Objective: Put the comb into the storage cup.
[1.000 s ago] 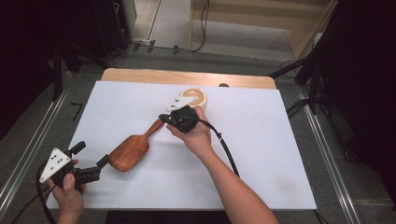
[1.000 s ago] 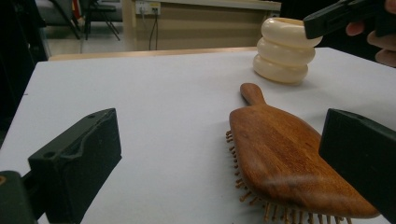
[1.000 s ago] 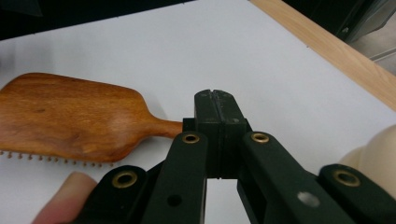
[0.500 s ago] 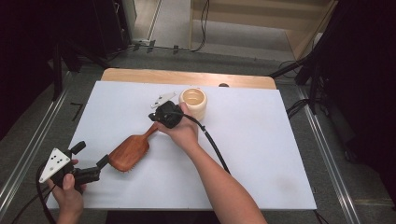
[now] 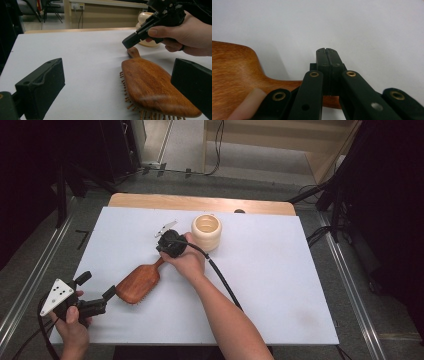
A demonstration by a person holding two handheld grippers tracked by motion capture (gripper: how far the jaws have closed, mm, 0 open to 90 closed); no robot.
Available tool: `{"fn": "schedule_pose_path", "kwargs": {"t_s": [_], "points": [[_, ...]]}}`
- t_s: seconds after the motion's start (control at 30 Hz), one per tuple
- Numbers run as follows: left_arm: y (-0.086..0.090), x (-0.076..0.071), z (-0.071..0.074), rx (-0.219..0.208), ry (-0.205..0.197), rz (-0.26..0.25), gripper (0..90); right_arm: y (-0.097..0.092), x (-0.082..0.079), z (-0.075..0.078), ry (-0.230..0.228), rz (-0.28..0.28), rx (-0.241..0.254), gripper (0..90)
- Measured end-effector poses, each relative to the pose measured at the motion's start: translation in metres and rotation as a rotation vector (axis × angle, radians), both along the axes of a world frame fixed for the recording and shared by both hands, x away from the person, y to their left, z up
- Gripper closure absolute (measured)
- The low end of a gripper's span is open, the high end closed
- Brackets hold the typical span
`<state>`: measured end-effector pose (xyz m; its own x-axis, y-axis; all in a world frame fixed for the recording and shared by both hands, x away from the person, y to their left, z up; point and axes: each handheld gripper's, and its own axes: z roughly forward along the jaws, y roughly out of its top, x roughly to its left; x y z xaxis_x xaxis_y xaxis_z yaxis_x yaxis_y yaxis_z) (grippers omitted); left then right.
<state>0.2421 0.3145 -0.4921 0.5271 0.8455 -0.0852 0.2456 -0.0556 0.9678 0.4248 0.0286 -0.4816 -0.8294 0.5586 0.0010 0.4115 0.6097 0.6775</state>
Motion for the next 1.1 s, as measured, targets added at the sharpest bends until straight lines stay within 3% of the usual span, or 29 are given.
{"fn": "schedule_pose_path", "kwargs": {"t_s": [0.1,0.17,0.67,0.8,1.1], "points": [[0.0,0.0,0.0,0.002,-0.002,0.003,0.0,-0.001,0.002,-0.006,0.021,-0.012,0.001,88.6],[-0.001,0.0,0.0,0.003,-0.003,0.004,0.0,-0.001,0.003,-0.009,0.019,-0.01,-0.023,88.6],[-0.002,-0.001,0.0,0.017,-0.003,0.001,0.0,-0.007,0.0,-0.008,0.051,-0.018,-0.038,88.6],[-0.002,-0.001,0.0,0.021,-0.003,0.001,0.0,-0.011,-0.002,-0.013,0.07,-0.01,-0.075,88.6],[-0.003,-0.001,0.0,0.023,-0.004,0.0,0.0,-0.03,-0.015,-0.016,0.065,0.005,-0.054,88.5]]}}
